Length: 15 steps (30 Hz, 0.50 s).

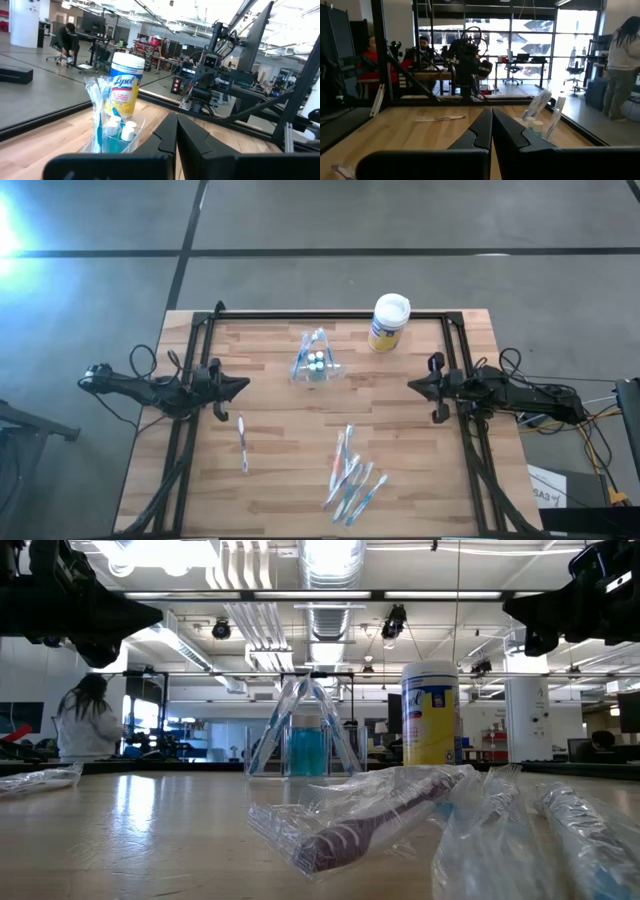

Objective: Pick & Place toothbrushing station
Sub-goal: Put the blue toothbrush into the transparent organizer

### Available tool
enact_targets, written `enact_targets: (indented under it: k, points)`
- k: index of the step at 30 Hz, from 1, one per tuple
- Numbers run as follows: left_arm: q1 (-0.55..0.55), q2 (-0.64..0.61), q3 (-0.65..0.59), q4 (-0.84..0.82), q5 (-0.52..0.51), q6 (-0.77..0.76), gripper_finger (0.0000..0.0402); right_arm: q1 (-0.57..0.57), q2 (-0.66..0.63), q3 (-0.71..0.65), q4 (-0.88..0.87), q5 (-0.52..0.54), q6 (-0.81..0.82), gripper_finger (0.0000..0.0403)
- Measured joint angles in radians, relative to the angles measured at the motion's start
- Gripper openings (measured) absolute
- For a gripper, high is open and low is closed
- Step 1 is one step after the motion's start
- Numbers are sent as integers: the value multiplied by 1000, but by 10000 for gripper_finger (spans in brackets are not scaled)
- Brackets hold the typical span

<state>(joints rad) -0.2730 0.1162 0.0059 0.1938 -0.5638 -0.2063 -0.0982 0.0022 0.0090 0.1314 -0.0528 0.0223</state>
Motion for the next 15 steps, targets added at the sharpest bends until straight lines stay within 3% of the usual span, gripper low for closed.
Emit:
enact_targets:
  k: [15]
  points:
    - [0, 0, 0, 0, -43, -51, 7, 0, 1, 0, 1, 0, -34, 8]
